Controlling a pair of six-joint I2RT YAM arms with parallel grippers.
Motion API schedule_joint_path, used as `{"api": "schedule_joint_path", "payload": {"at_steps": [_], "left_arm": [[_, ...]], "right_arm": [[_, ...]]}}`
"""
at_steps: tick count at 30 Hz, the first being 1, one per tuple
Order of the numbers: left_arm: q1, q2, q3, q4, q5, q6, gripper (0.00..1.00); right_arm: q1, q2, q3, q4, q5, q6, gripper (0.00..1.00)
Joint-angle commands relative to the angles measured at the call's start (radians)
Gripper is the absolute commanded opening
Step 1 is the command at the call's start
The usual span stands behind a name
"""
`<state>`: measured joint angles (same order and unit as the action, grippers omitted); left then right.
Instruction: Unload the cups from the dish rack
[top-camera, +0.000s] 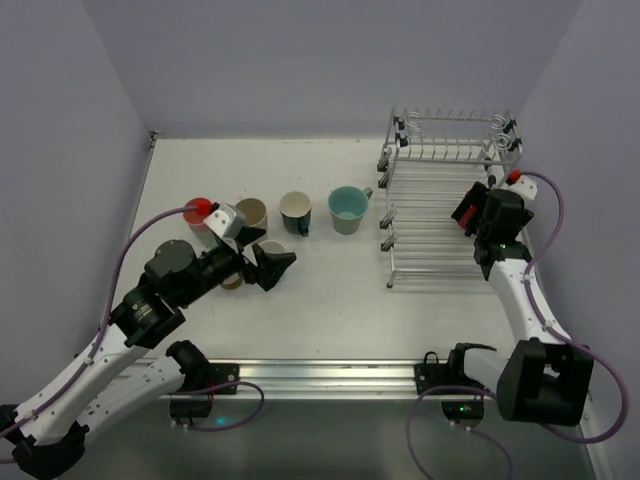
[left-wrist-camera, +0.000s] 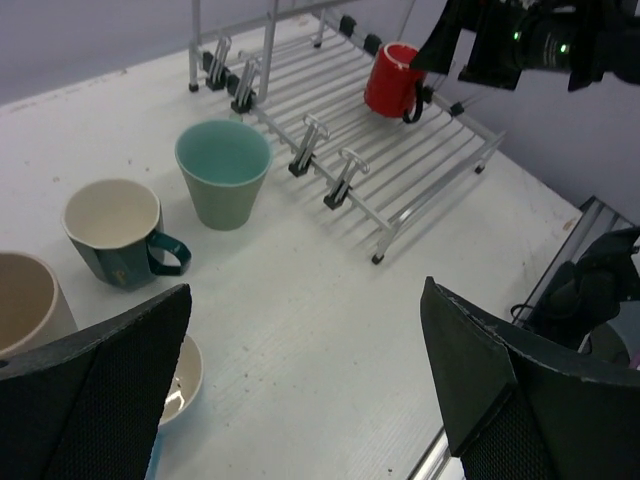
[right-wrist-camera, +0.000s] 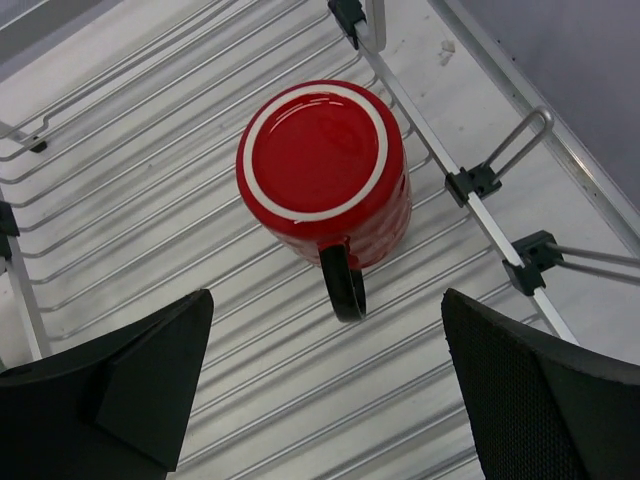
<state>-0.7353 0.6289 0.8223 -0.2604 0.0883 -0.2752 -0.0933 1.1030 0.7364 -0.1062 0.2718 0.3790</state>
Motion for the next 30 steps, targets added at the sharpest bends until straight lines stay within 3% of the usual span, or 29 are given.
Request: {"api": "schedule_joint_path", "payload": {"at_steps": [1,6,21,30], "left_arm": [[0.001,0.020,-0.035,0.020,0.050,0.048,1.00],[0.002,0.052,-0.043,0.001,0.091,0.065,1.00],[0.002,0.017,-0.061,0.003,0.137,0.060,1.00],[0.002,0.020,-0.063,0.000,0.116,0.065,1.00]], "right_arm": [[-0.014,0.050,0.075,0.083,0.043,-0.034,0.99],[-0.026,0.159,0.107,0.145,-0.037,-0.064,0.99],[-0.045,0.362,0.184,0.249,-0.036,-0.123,0.99],[-0.046,0.426,0.235,0.214,-0.034,-0.123,0.99]]}}
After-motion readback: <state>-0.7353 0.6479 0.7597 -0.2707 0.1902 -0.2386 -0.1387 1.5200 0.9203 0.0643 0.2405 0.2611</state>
